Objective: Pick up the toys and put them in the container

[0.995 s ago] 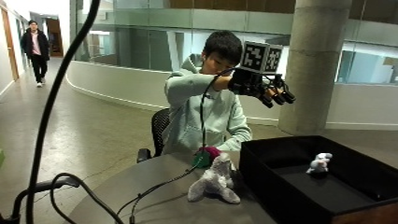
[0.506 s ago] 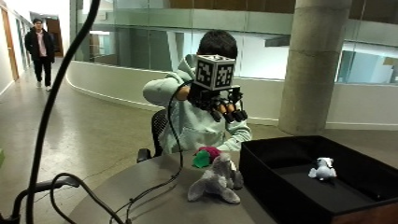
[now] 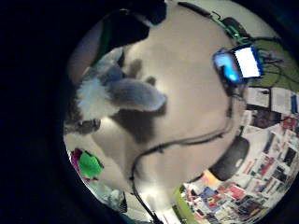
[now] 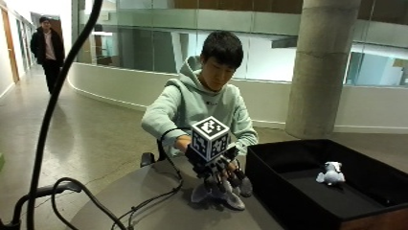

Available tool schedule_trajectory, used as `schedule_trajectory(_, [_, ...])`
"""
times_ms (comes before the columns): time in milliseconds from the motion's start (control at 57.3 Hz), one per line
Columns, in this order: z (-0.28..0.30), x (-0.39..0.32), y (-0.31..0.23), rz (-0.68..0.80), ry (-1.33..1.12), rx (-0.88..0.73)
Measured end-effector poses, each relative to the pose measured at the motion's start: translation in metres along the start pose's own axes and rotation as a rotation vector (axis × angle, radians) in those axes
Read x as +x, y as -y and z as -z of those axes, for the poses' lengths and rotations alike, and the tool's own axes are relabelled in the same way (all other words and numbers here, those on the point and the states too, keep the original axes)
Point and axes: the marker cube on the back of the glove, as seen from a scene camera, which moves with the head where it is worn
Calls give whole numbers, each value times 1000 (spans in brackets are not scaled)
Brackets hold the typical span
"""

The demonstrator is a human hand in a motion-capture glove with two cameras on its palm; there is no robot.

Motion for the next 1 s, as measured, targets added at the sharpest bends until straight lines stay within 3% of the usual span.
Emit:
schedule_trajectory(122, [-36, 1, 14, -1, 62, -11])
schedule_trajectory(506, [-41, -4, 32, 51, -28, 385])
schedule_trajectory(786, [-9, -5, 22, 6, -63, 268])
schedule_trajectory(995, [86, -19, 0, 5, -151, 239])
